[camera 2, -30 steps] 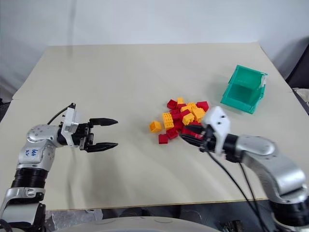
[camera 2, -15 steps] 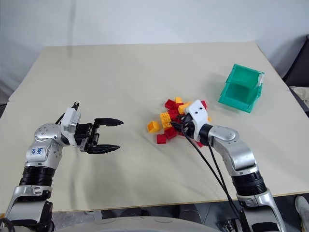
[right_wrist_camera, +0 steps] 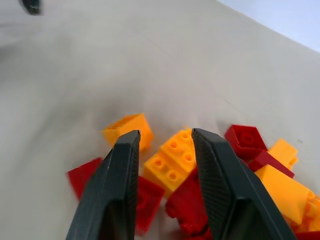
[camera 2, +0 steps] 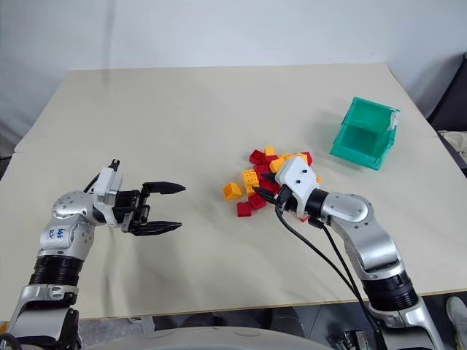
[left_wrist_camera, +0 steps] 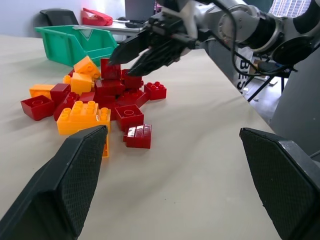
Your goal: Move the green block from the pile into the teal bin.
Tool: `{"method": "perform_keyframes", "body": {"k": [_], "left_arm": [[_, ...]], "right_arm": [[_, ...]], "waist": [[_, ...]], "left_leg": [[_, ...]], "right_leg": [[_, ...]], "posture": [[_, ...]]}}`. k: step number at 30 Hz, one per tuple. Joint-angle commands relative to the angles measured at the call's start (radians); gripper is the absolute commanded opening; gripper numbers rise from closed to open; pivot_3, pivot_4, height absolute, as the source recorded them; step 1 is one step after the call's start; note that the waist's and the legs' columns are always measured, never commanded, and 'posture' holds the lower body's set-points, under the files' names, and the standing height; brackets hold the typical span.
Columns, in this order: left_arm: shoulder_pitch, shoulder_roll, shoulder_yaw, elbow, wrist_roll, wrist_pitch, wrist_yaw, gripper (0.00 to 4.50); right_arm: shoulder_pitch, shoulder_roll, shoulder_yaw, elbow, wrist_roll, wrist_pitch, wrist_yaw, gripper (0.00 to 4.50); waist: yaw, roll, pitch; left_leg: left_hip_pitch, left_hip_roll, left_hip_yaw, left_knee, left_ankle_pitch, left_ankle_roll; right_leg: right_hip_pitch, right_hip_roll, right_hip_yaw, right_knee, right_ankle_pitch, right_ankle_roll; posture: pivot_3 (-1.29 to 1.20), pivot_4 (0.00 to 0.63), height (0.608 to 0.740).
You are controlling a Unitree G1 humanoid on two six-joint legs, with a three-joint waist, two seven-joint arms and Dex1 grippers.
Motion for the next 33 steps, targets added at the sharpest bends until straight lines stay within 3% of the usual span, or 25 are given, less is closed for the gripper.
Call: {"method": "perform_keyframes", "body": {"k": [1, 4, 9, 12, 17, 21, 25, 31, 33], "left_arm": [[-0.001, -0.001, 0.009, -0.017, -0.004, -0.014, 0.001, 4.50], [-0.010, -0.004, 0.006, -0.005, -0.002, -0.019, 0.001, 4.50], [-0.035, -0.026, -0.005, 0.028, 0.009, -0.033, 0.003, 4.50], [-0.048, -0.040, -0.012, 0.046, 0.013, -0.043, -0.002, 4.50], [-0.076, -0.055, -0.014, 0.076, 0.024, -0.053, -0.007, 4.50], [-0.078, -0.064, -0.017, 0.077, 0.025, -0.060, -0.006, 4.50], [-0.063, -0.063, -0.013, 0.060, 0.020, -0.059, -0.001, 4.50], [-0.026, -0.055, 0.000, 0.014, 0.010, -0.050, 0.020, 4.50], [-0.013, -0.054, 0.002, -0.003, 0.007, -0.048, 0.027, 4.50]], "right_arm": [[0.040, -0.097, -0.111, -0.079, 0.030, 0.086, 0.023, 1.35], [0.107, -0.190, -0.214, -0.145, 0.105, 0.184, 0.069, 1.81], [0.295, -0.303, -0.432, -0.159, 0.185, 0.187, 0.202, 3.43], [0.360, -0.325, -0.491, -0.129, 0.176, 0.133, 0.242, 4.46], [0.347, -0.336, -0.486, -0.084, 0.136, 0.128, 0.207, 4.49], [0.279, -0.276, -0.420, -0.139, 0.195, 0.181, 0.164, 3.57], [0.151, -0.170, -0.275, -0.156, 0.188, 0.214, 0.079, 2.23], [0.067, -0.088, -0.165, -0.133, 0.164, 0.236, 0.018, 0.09], [0.047, -0.066, -0.132, -0.114, 0.150, 0.228, 0.008, 0.03]], "waist": [[0.002, 0.000, 0.000], [0.002, 0.000, 0.000], [0.006, -0.001, 0.000], [0.006, -0.002, -0.001], [0.000, -0.003, -0.001], [-0.001, -0.003, -0.001], [-0.003, -0.003, -0.001], [0.003, -0.003, -0.001], [0.001, -0.003, -0.002]], "left_leg": [[0.000, 0.000, 0.000, 0.000, 0.000, 0.000], [0.000, 0.001, 0.000, 0.000, 0.000, 0.001], [0.000, 0.000, 0.000, 0.000, 0.000, 0.001], [0.002, 0.000, 0.001, 0.000, 0.000, 0.001], [0.004, 0.000, -0.003, 0.000, 0.000, 0.002], [0.005, 0.002, -0.003, 0.001, 0.000, 0.002], [0.004, 0.003, -0.003, 0.003, 0.000, 0.002], [0.001, 0.003, -0.006, 0.009, -0.001, 0.003], [-0.001, 0.003, -0.007, 0.012, -0.002, 0.004]], "right_leg": [[0.000, 0.000, 0.000, 0.000, 0.000, 0.000], [0.000, -0.001, 0.000, 0.000, 0.000, 0.000], [0.000, 0.000, 0.000, 0.000, 0.000, 0.000], [0.001, 0.000, 0.002, 0.000, 0.001, 0.001], [0.001, 0.000, 0.007, 0.002, 0.001, 0.002], [0.001, 0.000, 0.008, 0.003, 0.001, 0.002], [0.000, 0.000, 0.008, 0.005, 0.001, 0.002], [-0.001, -0.001, 0.007, 0.007, 0.001, 0.002], [-0.001, -0.001, 0.006, 0.007, 0.001, 0.002]], "posture": [[0.00, 0.150, 0.740], [0.00, 0.150, 0.740], [0.00, 0.150, 0.740], [0.00, 0.150, 0.740], [0.00, 0.150, 0.740], [0.00, 0.150, 0.740], [0.00, 0.150, 0.740], [0.00, 0.150, 0.740], [0.00, 0.150, 0.740]]}}
